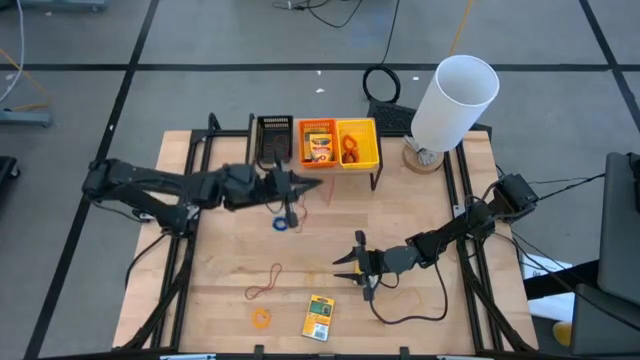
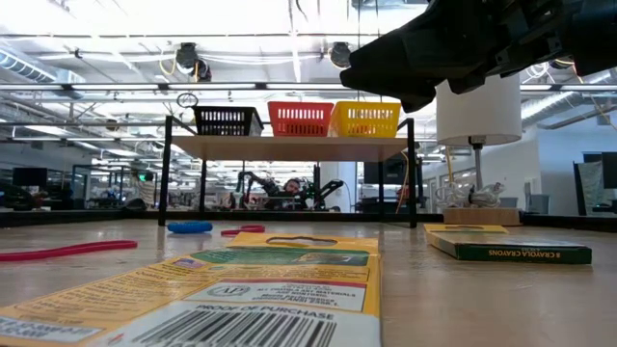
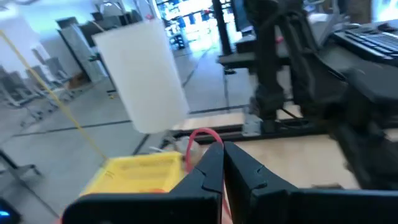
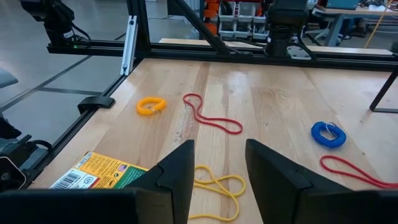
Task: Pick & Place Office Desk Supplies
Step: Put the red rubberband into the black bin on the shelf
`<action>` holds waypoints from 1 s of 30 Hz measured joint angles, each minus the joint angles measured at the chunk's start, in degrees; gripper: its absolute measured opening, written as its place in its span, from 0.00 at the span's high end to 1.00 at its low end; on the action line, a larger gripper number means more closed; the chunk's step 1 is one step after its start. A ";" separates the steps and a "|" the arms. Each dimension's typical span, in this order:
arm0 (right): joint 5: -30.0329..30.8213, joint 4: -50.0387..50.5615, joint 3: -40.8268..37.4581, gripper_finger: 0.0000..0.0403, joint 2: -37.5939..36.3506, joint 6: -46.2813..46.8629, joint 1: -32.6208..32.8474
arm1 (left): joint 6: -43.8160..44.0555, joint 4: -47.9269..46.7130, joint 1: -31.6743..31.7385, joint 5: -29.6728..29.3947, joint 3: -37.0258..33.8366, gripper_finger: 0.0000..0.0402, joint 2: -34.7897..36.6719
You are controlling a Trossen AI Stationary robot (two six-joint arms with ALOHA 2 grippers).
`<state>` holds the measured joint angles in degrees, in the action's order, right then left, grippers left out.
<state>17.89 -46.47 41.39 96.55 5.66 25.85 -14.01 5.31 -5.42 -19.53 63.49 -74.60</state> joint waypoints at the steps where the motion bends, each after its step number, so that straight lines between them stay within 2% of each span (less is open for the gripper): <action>1: 0.00 0.01 0.00 0.67 0.00 0.14 0.01 | -0.69 -1.26 0.70 0.00 1.62 1.00 -0.02; 12: 0.00 0.04 0.00 0.67 0.00 0.42 0.04 | -3.88 -18.18 8.35 -0.23 16.15 1.00 -0.06; 18: 0.00 0.04 0.00 0.67 0.00 1.15 0.04 | -3.52 -26.27 13.08 -4.00 16.76 1.00 0.10; 24: 0.00 0.04 0.00 0.67 0.00 1.15 0.04 | -0.89 -33.55 18.14 -4.08 16.76 1.00 -0.01; 30: 0.00 0.06 0.00 0.67 0.00 1.17 0.07 | -0.20 -37.00 22.62 -4.09 16.76 1.00 -0.03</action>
<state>17.88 -46.41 41.39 96.55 6.83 25.91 -14.22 -31.69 17.20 -23.62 80.25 -74.63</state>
